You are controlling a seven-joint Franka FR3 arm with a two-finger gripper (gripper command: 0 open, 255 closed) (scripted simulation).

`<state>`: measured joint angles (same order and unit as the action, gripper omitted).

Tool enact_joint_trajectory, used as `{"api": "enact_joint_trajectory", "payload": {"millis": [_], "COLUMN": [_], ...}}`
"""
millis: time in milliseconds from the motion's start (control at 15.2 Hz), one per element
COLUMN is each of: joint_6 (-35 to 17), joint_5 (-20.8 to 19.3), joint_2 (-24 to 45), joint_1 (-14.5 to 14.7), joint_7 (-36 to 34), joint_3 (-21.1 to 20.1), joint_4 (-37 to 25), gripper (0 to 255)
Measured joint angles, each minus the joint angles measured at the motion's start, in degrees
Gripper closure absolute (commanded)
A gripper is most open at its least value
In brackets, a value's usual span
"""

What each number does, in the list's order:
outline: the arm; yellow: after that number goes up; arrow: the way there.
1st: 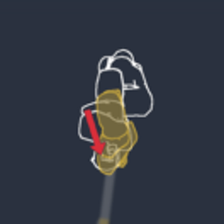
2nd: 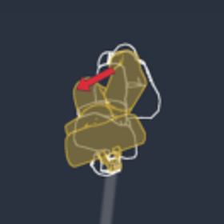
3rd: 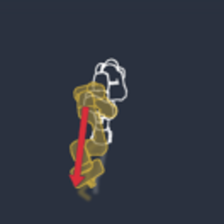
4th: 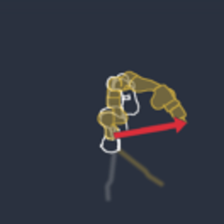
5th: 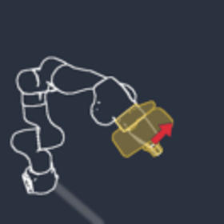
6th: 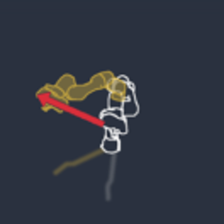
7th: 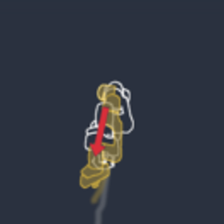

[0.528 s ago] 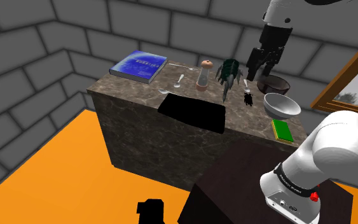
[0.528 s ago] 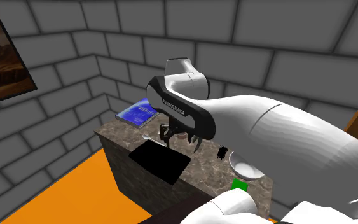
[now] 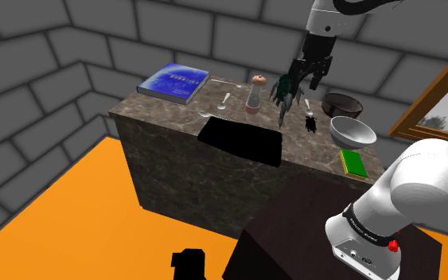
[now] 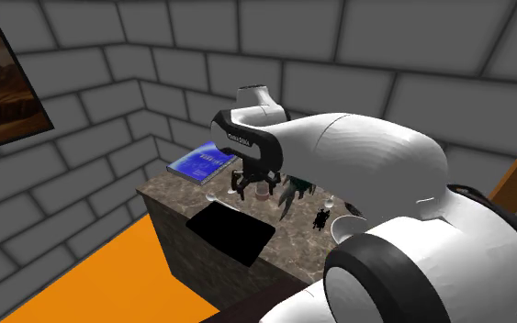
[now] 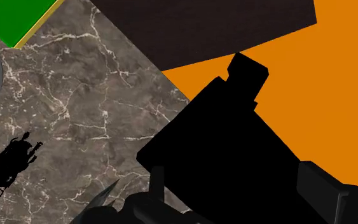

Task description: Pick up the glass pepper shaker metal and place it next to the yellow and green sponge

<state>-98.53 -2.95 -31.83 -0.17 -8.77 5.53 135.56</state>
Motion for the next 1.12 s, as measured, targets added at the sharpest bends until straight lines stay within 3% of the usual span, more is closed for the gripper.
{"api": "enact_joint_trajectory", "payload": {"millis": [594,1122], "joint_6": [-9.5,-12.2], "joint_5": [-2.3,-2.9], "joint_2": [19.2,35.7], "joint_1": [-1.8,-3.5], "joint_7": [-0.6,-0.7], "joint_3": [2.1,4.0], "joint_4": [-11.0,-25.9], "gripper": [0,0]}}
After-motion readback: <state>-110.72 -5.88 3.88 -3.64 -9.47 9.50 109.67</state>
